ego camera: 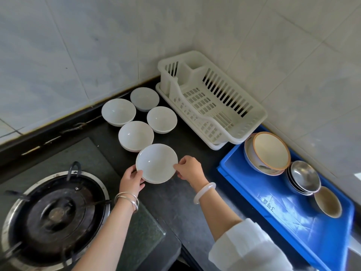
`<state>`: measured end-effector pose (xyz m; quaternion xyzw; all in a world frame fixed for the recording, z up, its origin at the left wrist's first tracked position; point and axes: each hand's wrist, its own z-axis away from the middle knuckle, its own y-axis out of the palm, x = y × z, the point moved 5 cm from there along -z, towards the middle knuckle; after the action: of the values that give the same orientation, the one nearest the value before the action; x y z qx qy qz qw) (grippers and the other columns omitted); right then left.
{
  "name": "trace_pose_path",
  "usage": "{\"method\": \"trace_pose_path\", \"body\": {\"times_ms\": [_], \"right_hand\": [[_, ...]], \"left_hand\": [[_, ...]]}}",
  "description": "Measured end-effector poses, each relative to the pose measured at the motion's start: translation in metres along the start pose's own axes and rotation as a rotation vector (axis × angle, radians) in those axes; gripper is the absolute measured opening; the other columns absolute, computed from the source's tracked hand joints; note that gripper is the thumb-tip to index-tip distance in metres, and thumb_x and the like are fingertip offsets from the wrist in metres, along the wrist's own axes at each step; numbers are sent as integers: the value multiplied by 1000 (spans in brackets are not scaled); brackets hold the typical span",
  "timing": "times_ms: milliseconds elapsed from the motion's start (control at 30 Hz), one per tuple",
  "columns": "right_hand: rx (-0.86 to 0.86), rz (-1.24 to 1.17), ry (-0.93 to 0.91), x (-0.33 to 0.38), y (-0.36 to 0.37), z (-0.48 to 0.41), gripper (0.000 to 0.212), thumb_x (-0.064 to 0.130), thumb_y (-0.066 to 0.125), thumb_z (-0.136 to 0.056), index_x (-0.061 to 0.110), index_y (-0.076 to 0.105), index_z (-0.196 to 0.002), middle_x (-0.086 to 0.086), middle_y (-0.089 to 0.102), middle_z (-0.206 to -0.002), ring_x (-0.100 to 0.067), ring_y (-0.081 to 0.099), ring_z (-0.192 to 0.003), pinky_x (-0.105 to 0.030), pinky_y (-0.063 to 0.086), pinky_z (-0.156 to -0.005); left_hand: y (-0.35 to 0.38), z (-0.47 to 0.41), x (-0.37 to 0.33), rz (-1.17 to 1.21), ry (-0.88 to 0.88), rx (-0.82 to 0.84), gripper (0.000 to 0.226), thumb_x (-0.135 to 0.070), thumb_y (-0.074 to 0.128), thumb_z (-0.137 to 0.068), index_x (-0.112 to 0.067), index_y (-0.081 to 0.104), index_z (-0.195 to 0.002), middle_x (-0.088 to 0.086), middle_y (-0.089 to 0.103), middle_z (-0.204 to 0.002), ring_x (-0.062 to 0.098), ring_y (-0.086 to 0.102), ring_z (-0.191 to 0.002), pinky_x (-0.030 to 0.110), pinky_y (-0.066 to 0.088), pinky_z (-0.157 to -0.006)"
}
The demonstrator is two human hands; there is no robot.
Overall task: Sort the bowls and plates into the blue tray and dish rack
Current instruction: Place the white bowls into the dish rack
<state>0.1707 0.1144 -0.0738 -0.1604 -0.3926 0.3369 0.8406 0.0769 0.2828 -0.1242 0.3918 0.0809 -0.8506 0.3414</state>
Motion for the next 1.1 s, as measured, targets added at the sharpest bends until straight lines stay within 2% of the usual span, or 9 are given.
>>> {"method": "trace_pose_path", "body": {"times_ms": [67,133,267,400,533,633,900,967,1100], "right_hand": [[70,-112,64,-5,4,0,22,21,65,-86,19,54,-105,-7,64,-99,-17,65,-79,-29,58,-69],[188,-288,117,-7,11,1,40,16,62,-89,21,49,-125,-9,62,-115,-23,67,-90,-35,60,-73],[281,-424,83,-4,19,3,48,6,52,-92,20,45,-137,-8,60,-122,-26,68,-91,-41,59,-80],[236,-409,52,-9,13,4,49,5,51,-91,17,45,-138,-11,61,-122,-27,69,-92,-40,60,-78],[181,-493,62,-22,-6,9,48,8,57,-90,20,48,-135,-7,61,-120,-22,69,-87,-32,61,-63],[145,-525,60,-28,-28,13,47,11,59,-89,22,50,-134,-7,61,-123,-23,70,-90,-36,62,-67],[-5,-643,-168,15,-117,7,36,8,55,-85,13,61,-120,-4,67,-101,-16,71,-68,-26,59,-58],[-18,-677,-182,30,-134,1,35,8,55,-86,12,59,-121,-6,65,-105,-19,72,-73,-26,60,-59],[-55,-736,-208,64,-169,-27,34,8,57,-87,11,60,-121,-11,65,-108,-26,69,-86,-28,61,-64]], "left_hand": [[0,-1,-3,3,-7,-11,37,-10,45,-91,-17,48,-128,12,55,-129,28,56,-100,38,44,-88],[1,-1,-7,8,-16,-8,40,-7,44,-90,-20,48,-128,10,54,-129,29,55,-103,40,45,-88],[6,1,-12,8,-28,23,43,-5,45,-89,-23,48,-128,6,53,-123,31,54,-110,43,49,-82],[11,7,-15,-25,-21,6,44,-4,44,-90,-22,47,-130,6,51,-123,34,52,-111,45,50,-80],[27,20,-20,-49,-2,32,43,-4,45,-89,-23,50,-127,5,52,-118,32,53,-108,43,51,-75],[46,33,-28,-44,8,71,43,-2,46,-89,-21,50,-127,6,53,-117,30,54,-105,43,51,-73],[123,38,-101,-67,140,205,27,-4,49,-88,-16,53,-112,10,55,-111,26,60,-86,32,51,-58],[142,34,-122,-99,182,224,23,-5,50,-88,-16,51,-108,10,55,-108,21,60,-80,31,51,-57],[185,13,-163,-90,210,281,24,-7,49,-90,-16,52,-112,10,54,-108,25,59,-87,33,52,-60]]}}
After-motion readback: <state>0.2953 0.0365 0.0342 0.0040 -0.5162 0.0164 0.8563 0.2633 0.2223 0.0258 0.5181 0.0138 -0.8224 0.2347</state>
